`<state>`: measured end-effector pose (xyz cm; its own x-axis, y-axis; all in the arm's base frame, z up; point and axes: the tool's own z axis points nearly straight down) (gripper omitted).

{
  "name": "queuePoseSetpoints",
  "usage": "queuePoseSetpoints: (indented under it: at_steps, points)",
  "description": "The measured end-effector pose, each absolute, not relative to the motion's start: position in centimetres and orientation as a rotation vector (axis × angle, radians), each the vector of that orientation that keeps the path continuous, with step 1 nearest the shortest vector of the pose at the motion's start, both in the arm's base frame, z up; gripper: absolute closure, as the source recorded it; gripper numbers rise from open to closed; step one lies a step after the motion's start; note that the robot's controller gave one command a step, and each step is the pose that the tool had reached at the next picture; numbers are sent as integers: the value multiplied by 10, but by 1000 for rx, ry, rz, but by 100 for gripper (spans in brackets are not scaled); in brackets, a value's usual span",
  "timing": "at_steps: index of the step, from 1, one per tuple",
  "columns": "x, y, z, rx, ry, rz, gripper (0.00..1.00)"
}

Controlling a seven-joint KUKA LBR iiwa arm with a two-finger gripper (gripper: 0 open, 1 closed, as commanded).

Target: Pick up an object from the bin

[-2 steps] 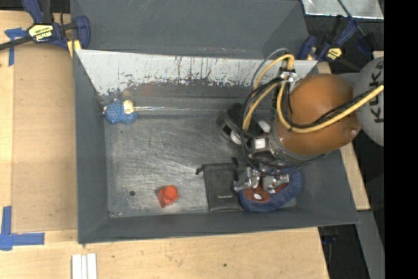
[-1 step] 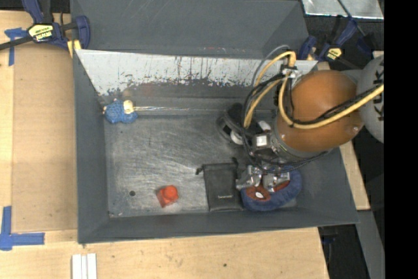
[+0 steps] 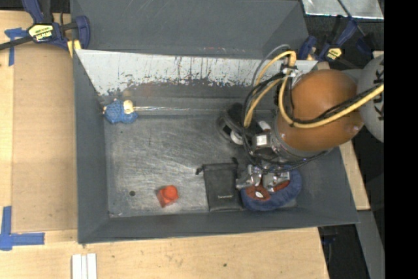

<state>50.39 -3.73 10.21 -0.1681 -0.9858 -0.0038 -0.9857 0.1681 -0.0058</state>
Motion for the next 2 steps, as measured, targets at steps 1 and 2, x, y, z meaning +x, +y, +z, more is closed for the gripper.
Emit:
queuePoseSetpoints:
  at_steps: [1,2]
  points:
    - [505,-37,149,-2020,2399,-5,100]
    - [506,-37,164,-2018,2402,-3,100]
